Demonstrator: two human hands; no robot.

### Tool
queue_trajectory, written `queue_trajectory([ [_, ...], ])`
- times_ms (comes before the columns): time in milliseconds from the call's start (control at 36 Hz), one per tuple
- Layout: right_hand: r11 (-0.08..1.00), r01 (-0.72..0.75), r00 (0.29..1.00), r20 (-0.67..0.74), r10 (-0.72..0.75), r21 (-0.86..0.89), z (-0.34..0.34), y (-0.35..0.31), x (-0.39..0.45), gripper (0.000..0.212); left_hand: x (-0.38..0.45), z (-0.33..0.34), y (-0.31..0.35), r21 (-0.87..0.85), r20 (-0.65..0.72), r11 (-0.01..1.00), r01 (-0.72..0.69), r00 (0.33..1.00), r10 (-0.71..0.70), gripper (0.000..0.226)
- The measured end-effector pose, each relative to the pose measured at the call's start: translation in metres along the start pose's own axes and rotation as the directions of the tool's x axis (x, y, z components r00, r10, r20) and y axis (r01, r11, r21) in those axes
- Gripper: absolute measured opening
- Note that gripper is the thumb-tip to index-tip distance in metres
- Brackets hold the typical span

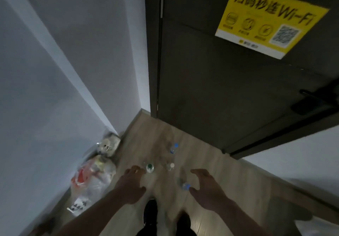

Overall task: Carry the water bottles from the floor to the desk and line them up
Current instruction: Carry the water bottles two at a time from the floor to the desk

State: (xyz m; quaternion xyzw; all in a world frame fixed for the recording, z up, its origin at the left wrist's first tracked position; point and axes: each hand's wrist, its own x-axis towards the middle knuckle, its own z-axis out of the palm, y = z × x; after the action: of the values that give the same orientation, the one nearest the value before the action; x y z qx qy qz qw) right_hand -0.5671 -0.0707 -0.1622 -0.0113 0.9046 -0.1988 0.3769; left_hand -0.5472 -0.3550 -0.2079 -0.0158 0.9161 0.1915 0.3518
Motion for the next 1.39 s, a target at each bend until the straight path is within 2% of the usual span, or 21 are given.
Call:
queue_trajectory([
  [222, 0.994, -0.093, 0.980, 0.169, 0.102, -0.058, 0.058, 0.035, 0.190, 0.051, 0.154, 0.079, -0.032, -0.029, 0.166, 0.975, 0.219, 0.963, -0.211, 0.070],
  [361, 0.984, -0.098, 0.969, 0.210, 0.128, -0.149, 0.122, 0.072, 0.313, 0.051, 0.261, 0.144, -0.062, -0.036, 0.138, 0.963, 0.266, 0.956, -0.259, 0.075],
  [500, 0.966, -0.106, 0.976, 0.164, 0.147, -0.235, 0.188, 0.104, 0.414, 0.055, 0.354, 0.213, -0.091, -0.076, 0.141, 0.950, 0.301, 0.947, -0.289, 0.073],
  [639, 0.950, -0.113, 0.969, 0.180, 0.170, -0.290, 0.252, 0.131, 0.484, 0.063, 0.426, 0.273, -0.118, -0.108, 0.139, 0.932, 0.347, 0.933, -0.332, 0.070],
  [778, 0.947, -0.124, 0.985, 0.075, 0.153, -0.296, 0.288, 0.140, 0.525, 0.062, 0.462, 0.308, -0.133, -0.141, -0.003, 0.918, 0.370, 0.927, -0.375, 0.057],
  [861, 0.943, -0.147, 0.984, 0.055, 0.171, -0.297, 0.289, 0.143, 0.536, 0.061, 0.468, 0.313, -0.138, -0.135, -0.046, 0.917, 0.375, 0.922, -0.384, 0.052],
  [944, 0.935, -0.152, 0.976, 0.098, 0.192, -0.320, 0.277, 0.148, 0.537, 0.062, 0.461, 0.306, -0.138, -0.101, -0.001, 0.905, 0.412, 0.910, -0.415, 0.059],
  [1056, 0.916, -0.117, 0.978, 0.115, 0.173, -0.385, 0.243, 0.136, 0.508, 0.052, 0.425, 0.282, -0.125, -0.170, -0.007, 0.876, 0.451, 0.889, -0.458, 0.053],
  [1250, 0.920, -0.049, 0.982, 0.150, 0.115, -0.389, 0.150, 0.081, 0.390, 0.051, 0.291, 0.212, -0.072, -0.345, 0.002, 0.816, 0.463, 0.870, -0.493, 0.041],
  [1389, 0.934, 0.080, 0.984, 0.178, -0.018, -0.348, 0.076, 0.031, 0.288, 0.040, 0.167, 0.136, -0.018, -0.476, -0.045, 0.726, 0.496, 0.811, -0.584, 0.023],
])
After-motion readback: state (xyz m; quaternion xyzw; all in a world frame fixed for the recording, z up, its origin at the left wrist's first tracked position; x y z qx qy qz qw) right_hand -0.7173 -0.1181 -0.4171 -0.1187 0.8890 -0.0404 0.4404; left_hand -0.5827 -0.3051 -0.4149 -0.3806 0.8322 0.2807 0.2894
